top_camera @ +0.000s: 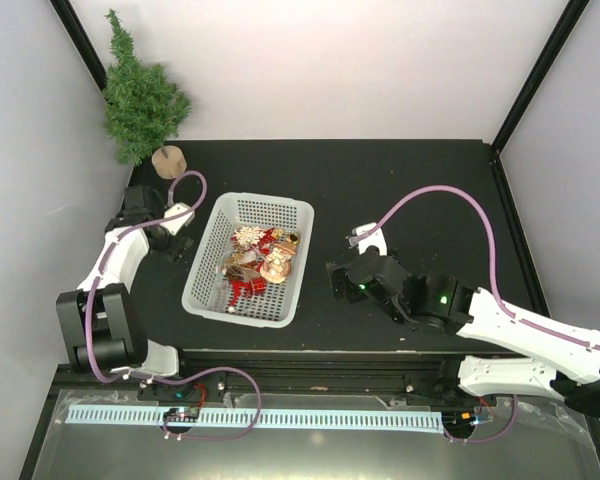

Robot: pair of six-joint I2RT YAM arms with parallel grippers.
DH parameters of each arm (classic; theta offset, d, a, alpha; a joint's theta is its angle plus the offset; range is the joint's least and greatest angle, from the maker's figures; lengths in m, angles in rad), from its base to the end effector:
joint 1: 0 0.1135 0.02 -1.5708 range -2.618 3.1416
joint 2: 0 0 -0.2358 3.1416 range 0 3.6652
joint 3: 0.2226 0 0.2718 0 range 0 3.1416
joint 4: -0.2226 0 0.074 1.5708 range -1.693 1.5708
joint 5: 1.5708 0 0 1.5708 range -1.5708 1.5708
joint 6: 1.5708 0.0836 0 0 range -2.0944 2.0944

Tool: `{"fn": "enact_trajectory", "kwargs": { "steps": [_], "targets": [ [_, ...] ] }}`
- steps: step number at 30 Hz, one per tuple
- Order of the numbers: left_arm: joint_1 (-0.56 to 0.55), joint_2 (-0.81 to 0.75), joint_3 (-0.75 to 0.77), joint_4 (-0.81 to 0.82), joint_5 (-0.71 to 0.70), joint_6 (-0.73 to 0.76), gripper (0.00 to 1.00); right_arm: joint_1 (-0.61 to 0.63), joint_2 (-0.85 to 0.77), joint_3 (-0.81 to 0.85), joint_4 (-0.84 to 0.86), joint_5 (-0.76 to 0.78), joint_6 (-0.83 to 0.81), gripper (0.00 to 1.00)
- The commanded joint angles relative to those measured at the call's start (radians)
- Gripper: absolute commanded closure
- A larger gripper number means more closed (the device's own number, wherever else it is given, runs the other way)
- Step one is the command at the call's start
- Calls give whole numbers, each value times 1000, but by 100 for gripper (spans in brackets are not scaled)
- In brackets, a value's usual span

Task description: Decorate the small christmas tree

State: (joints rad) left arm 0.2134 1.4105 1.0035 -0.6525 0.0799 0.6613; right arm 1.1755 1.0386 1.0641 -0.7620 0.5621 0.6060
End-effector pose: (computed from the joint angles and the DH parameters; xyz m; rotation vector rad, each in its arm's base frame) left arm 0.3205 0.0626 0.1592 0.6129 2.5666 0.1965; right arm 0.1455 0.2330 0.2862 -0.3447 2.1703 0.3554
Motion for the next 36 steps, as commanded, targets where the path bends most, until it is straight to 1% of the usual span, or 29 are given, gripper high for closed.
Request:
{"fn": "enact_trajectory", "kwargs": {
  "steps": [1, 5, 9, 11, 17, 19, 23, 29, 36],
  "targets": [
    [-9, 18, -80, 9, 48, 25, 21, -5, 5, -8, 29, -3, 7, 3],
    [-22, 25, -106, -1, 99, 6, 20, -5, 13, -6, 24, 1, 0, 2],
    [-74, 25, -133, 12, 101, -11, 20, -6, 22, -9, 31, -3, -2, 2],
    [-117, 30, -138, 20, 92, -26, 20, -6, 29, -8, 35, -6, -2, 2],
    [-303, 58, -133, 53, 58, -57, 19, -6, 34, -5, 33, -2, -4, 2],
    [-365, 86, -124, 81, 42, -50, 19, -7, 27, -10, 33, 0, -5, 2],
    [-469, 179, -57, 91, 2, -42, 19, -6, 8, -15, 19, 12, 0, 2],
    [-593, 239, 3, 159, -8, 11, 19, -10, -19, -24, 6, 24, 3, 2],
    [-693, 280, 48, 259, 10, 65, 18, -19, -15, -26, 7, 28, 2, 1]
  ]
}}
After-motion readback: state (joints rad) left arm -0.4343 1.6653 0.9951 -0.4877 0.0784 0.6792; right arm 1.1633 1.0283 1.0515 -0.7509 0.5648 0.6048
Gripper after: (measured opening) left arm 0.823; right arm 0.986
